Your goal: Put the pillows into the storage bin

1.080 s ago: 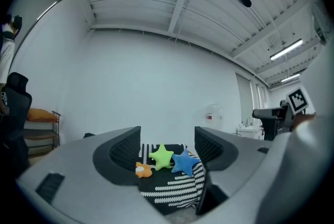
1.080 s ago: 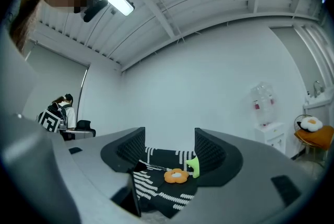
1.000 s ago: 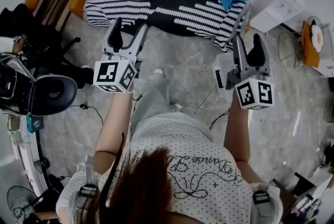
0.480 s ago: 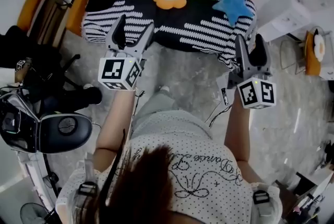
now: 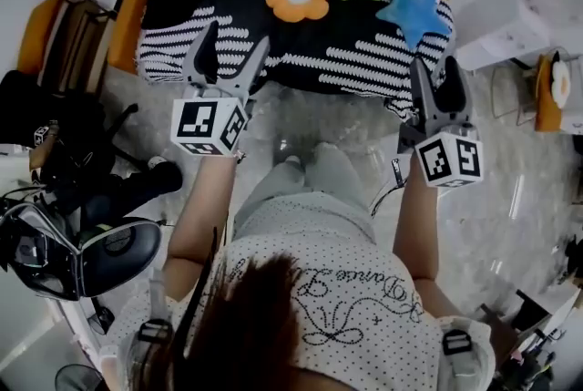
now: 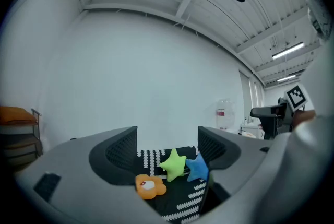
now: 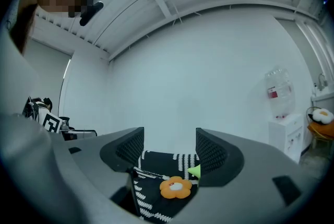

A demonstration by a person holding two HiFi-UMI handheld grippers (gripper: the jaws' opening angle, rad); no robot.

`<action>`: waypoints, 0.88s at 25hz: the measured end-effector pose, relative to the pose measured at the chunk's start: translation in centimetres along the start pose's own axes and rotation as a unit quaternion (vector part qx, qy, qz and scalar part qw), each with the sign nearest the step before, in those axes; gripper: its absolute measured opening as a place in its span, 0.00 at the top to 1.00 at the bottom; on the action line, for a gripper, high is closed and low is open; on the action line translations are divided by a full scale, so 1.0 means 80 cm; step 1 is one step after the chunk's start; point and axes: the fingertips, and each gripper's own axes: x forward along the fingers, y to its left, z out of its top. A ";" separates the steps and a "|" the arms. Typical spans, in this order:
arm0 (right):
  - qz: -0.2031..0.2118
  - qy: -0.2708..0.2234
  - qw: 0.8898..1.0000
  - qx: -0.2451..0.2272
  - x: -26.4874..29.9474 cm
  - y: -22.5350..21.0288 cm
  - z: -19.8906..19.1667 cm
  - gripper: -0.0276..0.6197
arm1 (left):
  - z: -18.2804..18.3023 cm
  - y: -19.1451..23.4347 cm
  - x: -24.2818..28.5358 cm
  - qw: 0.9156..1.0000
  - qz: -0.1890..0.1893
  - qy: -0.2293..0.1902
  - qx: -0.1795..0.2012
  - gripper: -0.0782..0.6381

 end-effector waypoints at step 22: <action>0.099 0.018 0.995 0.005 0.290 -0.181 0.012 0.50 | -0.012 0.034 0.277 0.998 0.066 0.005 -0.012 0.40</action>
